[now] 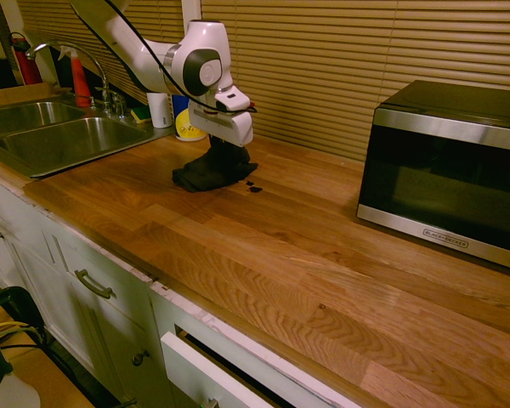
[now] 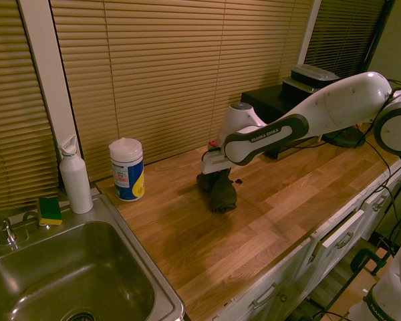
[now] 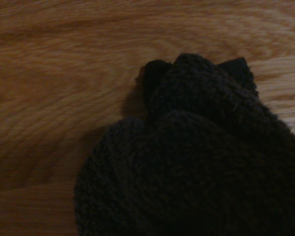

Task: Clear the spill

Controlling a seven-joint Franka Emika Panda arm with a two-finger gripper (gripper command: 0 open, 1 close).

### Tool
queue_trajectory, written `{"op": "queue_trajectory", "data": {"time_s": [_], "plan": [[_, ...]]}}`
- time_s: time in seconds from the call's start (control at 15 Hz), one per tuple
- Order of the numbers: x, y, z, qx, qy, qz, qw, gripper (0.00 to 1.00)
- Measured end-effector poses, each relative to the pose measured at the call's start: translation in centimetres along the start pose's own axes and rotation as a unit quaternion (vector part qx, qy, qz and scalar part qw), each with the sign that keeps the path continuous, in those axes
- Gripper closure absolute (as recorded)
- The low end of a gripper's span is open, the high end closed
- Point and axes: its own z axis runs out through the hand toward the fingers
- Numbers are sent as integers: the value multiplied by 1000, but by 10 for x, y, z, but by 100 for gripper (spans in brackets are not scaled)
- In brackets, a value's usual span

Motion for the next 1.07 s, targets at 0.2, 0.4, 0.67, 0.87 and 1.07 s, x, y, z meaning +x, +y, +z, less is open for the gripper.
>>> {"op": "queue_trajectory", "data": {"time_s": [0.2,0.4,0.67,0.87,1.07], "plan": [[36,22,-1,-2,1,21,1000,100],[70,46,-2,-2,2,38,999,100],[105,75,-4,2,0,60,998,100],[120,88,-8,4,-1,65,998,100],[101,71,-9,5,-5,49,999,100]]}}
